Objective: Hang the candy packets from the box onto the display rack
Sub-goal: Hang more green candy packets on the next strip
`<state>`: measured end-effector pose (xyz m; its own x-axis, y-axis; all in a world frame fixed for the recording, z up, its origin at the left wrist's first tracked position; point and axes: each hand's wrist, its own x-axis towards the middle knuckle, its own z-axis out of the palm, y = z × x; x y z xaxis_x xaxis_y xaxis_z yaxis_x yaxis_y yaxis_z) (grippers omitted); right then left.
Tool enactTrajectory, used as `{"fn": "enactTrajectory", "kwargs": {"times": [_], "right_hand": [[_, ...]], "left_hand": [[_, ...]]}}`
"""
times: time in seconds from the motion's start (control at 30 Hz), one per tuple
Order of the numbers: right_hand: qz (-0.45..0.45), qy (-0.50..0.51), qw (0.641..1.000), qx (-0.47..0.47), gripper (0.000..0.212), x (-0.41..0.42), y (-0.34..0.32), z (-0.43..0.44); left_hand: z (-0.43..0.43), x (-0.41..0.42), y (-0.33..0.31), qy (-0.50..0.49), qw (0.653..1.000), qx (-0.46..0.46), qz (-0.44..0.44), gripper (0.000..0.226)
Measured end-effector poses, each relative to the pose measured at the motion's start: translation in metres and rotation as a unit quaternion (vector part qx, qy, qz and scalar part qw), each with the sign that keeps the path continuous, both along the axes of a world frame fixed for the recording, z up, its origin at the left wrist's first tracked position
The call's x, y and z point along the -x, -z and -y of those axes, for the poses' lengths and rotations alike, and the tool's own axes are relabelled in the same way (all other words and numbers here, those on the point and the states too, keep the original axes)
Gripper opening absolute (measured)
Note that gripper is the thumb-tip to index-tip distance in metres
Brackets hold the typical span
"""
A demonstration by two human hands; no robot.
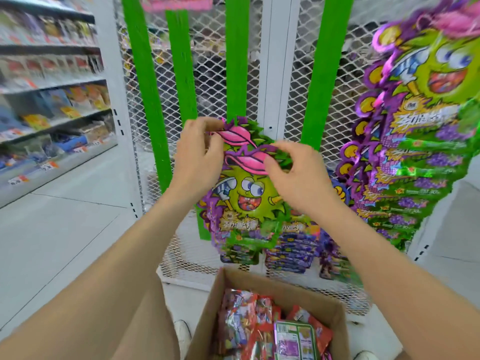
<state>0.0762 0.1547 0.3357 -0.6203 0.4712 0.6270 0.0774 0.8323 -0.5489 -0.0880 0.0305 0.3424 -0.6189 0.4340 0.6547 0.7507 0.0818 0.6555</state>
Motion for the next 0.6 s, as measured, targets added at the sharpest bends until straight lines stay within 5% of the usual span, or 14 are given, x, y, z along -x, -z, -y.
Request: {"fn": "enactTrajectory", "kwargs": {"times": [0.2, 0.3, 0.4, 0.6], "right_hand": [[-0.015, 0.031, 0.998, -0.055, 0.02, 0.047, -0.075, -0.017], [-0.048, 0.025, 0.998, -0.04, 0.007, 0.069, -0.09, -0.029], [-0.077, 0.024, 0.996, -0.036, 0.027, 0.083, -0.098, -0.031], [-0.119, 0.061, 0.99, -0.034, 0.013, 0.1, -0.1, -0.032]], "left_hand": [[-0.022, 0.021, -0.06, 0.071, 0.989, -0.017, 0.13, 0.039], [-0.028, 0.026, -0.076, 0.097, 0.981, -0.018, 0.166, 0.027], [-0.035, 0.033, -0.085, 0.11, 0.969, -0.018, 0.22, 0.026], [-0.041, 0.041, -0.092, 0.169, 0.935, 0.004, 0.313, 0.046]]}}
